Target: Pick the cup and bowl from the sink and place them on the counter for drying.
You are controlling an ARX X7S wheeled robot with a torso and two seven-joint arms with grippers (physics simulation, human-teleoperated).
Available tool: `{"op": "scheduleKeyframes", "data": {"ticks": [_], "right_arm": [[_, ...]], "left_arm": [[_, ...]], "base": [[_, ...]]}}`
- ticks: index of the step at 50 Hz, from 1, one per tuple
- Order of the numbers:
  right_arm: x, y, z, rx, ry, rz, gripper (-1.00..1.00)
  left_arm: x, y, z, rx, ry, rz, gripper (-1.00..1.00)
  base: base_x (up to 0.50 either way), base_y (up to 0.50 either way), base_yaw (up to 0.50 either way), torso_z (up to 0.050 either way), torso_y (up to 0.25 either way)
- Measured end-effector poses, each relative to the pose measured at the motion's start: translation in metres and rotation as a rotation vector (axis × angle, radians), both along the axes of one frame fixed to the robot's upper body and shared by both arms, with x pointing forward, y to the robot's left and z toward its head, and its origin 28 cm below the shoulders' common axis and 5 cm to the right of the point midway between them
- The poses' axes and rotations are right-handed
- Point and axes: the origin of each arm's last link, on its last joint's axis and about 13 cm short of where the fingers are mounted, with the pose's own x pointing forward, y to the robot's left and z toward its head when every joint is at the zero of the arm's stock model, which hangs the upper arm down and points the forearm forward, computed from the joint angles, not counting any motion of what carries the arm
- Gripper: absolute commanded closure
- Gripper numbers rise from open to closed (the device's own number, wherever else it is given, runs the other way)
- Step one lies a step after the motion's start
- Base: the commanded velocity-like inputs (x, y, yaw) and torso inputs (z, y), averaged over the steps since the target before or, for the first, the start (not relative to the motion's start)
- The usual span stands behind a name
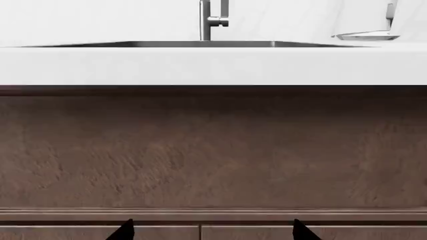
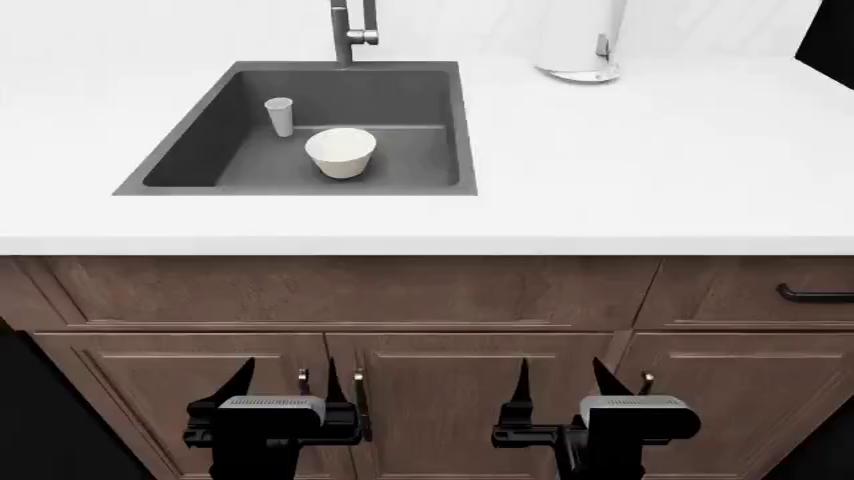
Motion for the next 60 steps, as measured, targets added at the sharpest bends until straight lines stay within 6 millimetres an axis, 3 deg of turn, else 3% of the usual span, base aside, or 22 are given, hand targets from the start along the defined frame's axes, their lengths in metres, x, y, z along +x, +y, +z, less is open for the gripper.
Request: {"op": "scheduleKeyframes", "data": {"ticks": [19,49,60], "right_arm": [[0.000,0.001,0.004,-0.015,-0.032,0.008,-1.00],[0.000,0.001,0.005,-0.037,-0.022,-0.003,-1.00],[0.000,0.002,0.005,-0.039,-0.021,-0.010,-1.00]], "left_arm": [[-0.001,0.012,-0.002,0.006,0.000,-0.006,-1.00],[-0.001,0.005,-0.003,0.032,0.003,-0.015,-1.00],[-0.001,0.011,-0.004,0.045,0.005,-0.012,-1.00]], "base": [[0.00,0.01,0.00,0.000,0.000],[0.07,0.49,0.00,0.000,0.000],[0.01,0.02,0.00,0.000,0.000]]}}
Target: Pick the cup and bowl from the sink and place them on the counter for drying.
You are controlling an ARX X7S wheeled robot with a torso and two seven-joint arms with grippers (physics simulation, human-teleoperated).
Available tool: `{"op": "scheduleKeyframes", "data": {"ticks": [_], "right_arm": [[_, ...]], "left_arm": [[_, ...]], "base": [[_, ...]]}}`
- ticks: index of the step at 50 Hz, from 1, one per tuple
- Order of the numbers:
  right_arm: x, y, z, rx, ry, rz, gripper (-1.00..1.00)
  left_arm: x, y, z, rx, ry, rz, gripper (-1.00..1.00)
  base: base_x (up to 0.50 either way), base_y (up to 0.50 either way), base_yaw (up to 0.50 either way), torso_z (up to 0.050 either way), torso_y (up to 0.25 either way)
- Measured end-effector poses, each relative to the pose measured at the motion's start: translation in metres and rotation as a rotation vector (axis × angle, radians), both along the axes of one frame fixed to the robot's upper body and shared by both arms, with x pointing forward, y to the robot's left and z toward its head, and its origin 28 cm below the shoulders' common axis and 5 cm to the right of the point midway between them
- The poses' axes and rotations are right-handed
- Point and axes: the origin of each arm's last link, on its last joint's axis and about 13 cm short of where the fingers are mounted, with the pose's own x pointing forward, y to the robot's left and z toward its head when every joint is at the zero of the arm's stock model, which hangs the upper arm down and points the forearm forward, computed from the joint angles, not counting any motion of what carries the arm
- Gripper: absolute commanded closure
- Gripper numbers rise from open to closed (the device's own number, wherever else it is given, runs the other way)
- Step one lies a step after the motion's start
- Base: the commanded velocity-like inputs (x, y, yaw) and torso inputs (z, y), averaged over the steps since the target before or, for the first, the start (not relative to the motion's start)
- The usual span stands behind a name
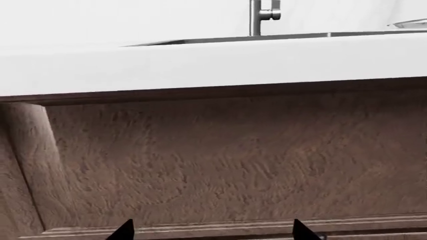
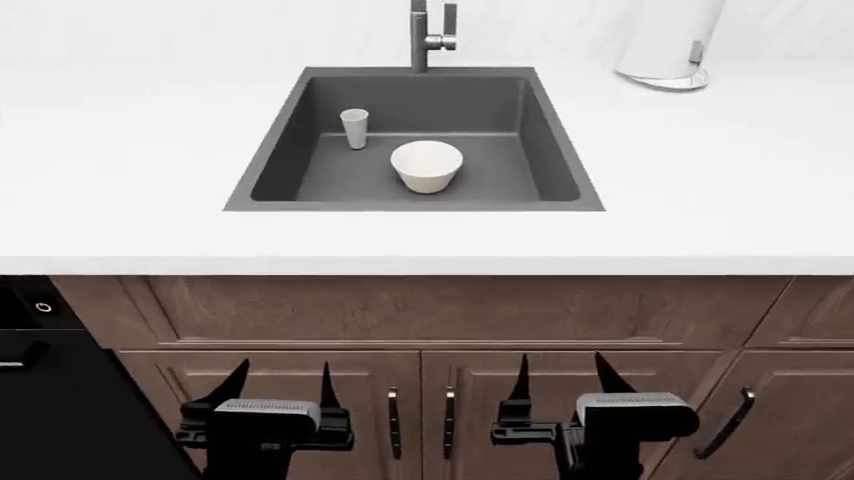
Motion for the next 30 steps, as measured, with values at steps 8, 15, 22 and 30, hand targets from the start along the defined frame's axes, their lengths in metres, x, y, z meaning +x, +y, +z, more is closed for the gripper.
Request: {"op": "scheduleKeyframes", "data": {"ticks": [8,15,22,30], "right_arm": [[0.0000,0.0000,-0.0004,-0.005,0.004,-0.003,-1.00],[0.0002,0.0001,-0.0005,-0.008,0.006,-0.004,-1.00],[0.0001,0.0002,-0.0006,-0.010,0.007,-0.004,-1.00],[0.0004,0.0002,-0.0005,-0.012,0.007,-0.004,-1.00]], "left_arm": [[-0.0002,0.0031,-0.0002,0.007,-0.020,0.002,-1.00],[-0.0001,0.0030,-0.0002,0.010,-0.029,0.002,-1.00],[-0.0004,0.0048,-0.0003,0.010,-0.035,-0.001,-1.00],[-0.0005,0.0051,-0.0001,0.011,-0.041,-0.004,-1.00]], "base": [[0.00,0.00,0.00,0.049,0.000],[0.00,0.00,0.00,0.050,0.000],[0.00,0.00,0.00,0.050,0.000],[0.00,0.00,0.00,0.050,0.000]]}}
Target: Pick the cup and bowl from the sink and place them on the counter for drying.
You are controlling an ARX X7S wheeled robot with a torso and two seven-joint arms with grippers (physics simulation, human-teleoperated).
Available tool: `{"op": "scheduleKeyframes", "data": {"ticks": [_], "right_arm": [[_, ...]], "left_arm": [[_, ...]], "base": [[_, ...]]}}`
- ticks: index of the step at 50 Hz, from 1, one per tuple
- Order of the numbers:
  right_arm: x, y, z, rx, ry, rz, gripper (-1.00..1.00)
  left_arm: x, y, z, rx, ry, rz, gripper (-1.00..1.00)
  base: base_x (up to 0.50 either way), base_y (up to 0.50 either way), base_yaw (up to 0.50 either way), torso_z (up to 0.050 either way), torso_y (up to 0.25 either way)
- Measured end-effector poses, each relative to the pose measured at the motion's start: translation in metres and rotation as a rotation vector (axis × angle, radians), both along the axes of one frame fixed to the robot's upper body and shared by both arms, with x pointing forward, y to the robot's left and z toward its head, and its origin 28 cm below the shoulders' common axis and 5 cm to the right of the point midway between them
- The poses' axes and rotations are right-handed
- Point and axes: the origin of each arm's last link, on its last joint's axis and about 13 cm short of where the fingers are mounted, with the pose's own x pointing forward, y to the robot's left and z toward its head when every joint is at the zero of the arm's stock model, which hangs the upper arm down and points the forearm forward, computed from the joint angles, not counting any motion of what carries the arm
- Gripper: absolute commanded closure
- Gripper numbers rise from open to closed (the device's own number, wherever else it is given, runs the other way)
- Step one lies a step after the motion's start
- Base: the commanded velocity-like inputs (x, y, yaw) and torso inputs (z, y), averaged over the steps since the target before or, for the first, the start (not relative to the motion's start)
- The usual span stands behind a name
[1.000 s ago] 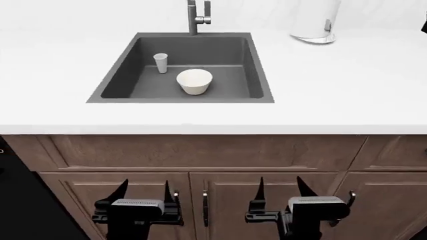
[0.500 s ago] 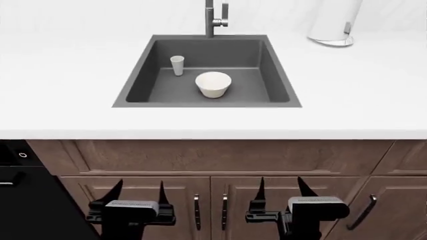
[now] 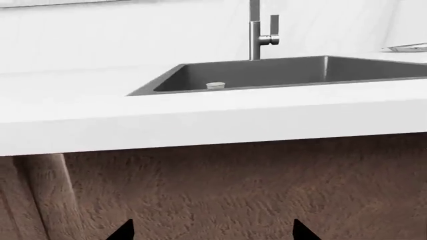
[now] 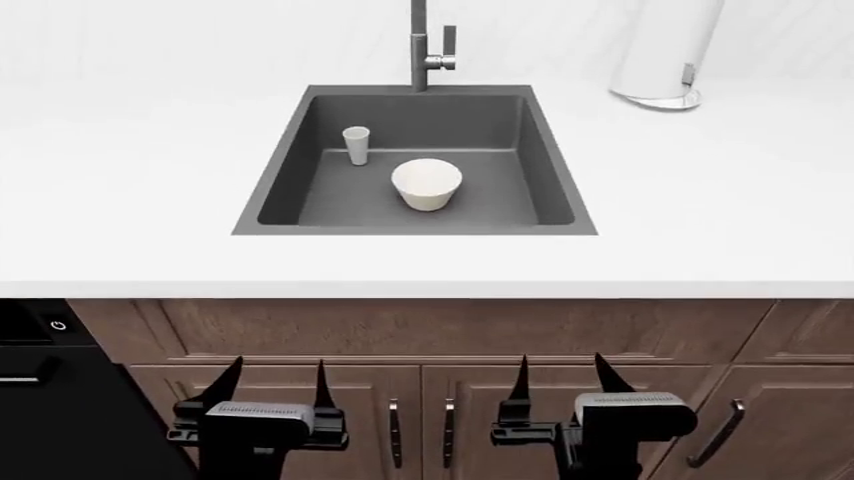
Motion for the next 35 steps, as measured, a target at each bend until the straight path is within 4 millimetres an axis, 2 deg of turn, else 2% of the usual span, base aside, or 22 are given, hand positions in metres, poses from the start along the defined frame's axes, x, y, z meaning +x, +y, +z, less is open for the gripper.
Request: {"op": "scheduleKeyframes", "data": {"ticks": [9,35], "right_arm": [[0.0004,0.0000,-0.0001,-0.001,0.002,0.001,-1.00],[0.0021,-0.0035,0.0006,0.006,-0.008,-0.001,-1.00]], "left_arm": [[0.0001,-0.0010,0.0000,0.001,-0.002,-0.001,-1.00],[0.0008,-0.0034,-0.0009,0.018,0.026,0.002,-1.00]], "base": [[0.00,0.00,0.00,0.050,0.000],[0.00,0.00,0.00,0.000,0.000]]}}
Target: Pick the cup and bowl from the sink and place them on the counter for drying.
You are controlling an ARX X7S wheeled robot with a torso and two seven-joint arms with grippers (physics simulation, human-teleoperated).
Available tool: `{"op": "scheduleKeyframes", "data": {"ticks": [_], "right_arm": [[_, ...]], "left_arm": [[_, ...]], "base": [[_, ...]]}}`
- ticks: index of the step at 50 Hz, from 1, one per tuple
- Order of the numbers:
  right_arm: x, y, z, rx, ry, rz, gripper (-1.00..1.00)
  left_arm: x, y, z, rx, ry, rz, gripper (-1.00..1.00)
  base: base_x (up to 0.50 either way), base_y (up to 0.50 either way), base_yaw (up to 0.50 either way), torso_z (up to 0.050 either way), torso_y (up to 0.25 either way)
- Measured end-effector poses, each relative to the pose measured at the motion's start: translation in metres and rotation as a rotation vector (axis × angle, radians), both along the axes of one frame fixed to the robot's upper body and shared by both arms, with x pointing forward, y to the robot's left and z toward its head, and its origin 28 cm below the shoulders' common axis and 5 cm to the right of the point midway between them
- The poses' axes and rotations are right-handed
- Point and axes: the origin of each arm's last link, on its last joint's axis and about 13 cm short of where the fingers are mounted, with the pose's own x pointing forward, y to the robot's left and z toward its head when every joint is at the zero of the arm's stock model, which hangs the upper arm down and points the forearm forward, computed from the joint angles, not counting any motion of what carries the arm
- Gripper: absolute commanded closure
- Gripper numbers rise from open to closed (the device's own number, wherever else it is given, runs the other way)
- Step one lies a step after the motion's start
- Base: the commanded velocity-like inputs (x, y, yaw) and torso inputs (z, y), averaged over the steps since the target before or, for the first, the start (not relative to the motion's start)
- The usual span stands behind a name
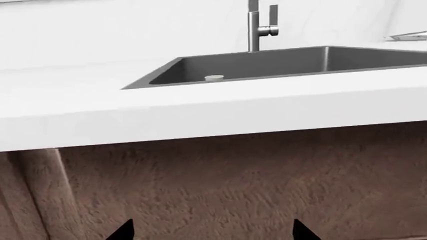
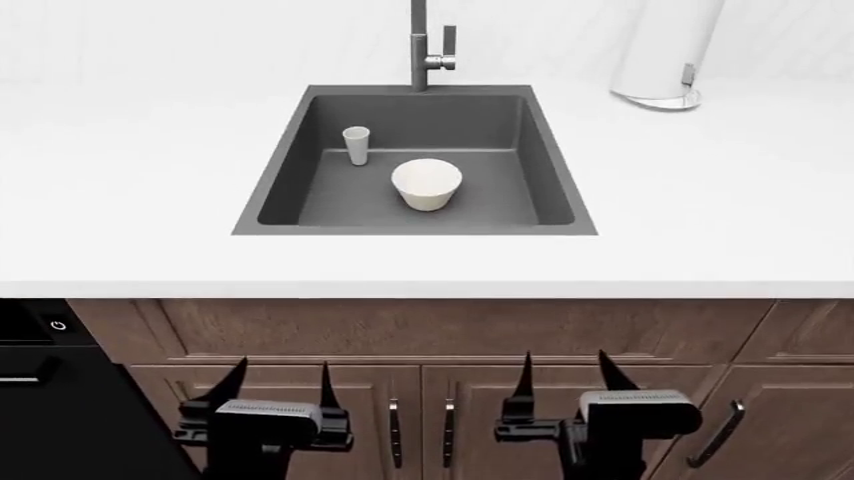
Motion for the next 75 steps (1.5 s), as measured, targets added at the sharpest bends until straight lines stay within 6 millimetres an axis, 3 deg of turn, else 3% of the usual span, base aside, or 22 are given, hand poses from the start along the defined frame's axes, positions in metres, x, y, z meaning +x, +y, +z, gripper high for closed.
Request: {"op": "scheduleKeyframes", "data": {"ticks": [7,16,24,34,50,75], "right_arm": [[0.005,-0.006,0.024,-0.018,-0.019,0.006,-1.00],[0.021,-0.020,0.087,-0.041,-0.043,0.037,-1.00],[0.042,-0.037,0.141,-0.051,-0.037,0.103,-1.00],[0.066,-0.056,0.184,-0.047,-0.011,0.143,-1.00],[0.075,-0.069,0.205,-0.022,0.013,0.134,-1.00],[0.078,-0.072,0.209,-0.045,0.013,0.175,-1.00]], "left_arm": [[0.005,-0.001,0.027,-0.047,0.013,0.006,-1.00],[0.023,-0.001,0.094,-0.078,-0.014,-0.025,-1.00],[0.051,-0.001,0.143,-0.052,-0.018,-0.081,-1.00],[0.089,-0.001,0.184,-0.036,0.003,-0.099,-1.00],[0.112,0.003,0.212,-0.018,0.029,-0.117,-1.00],[0.120,0.004,0.222,0.021,0.129,-0.126,-1.00]], "base": [[0.00,0.00,0.00,0.000,0.000],[0.00,0.00,0.00,0.000,0.000],[0.00,0.00,0.00,0.000,0.000],[0.00,0.00,0.00,0.008,0.000],[0.00,0.00,0.00,0.050,0.000],[0.17,0.03,0.00,0.005,0.000]]}}
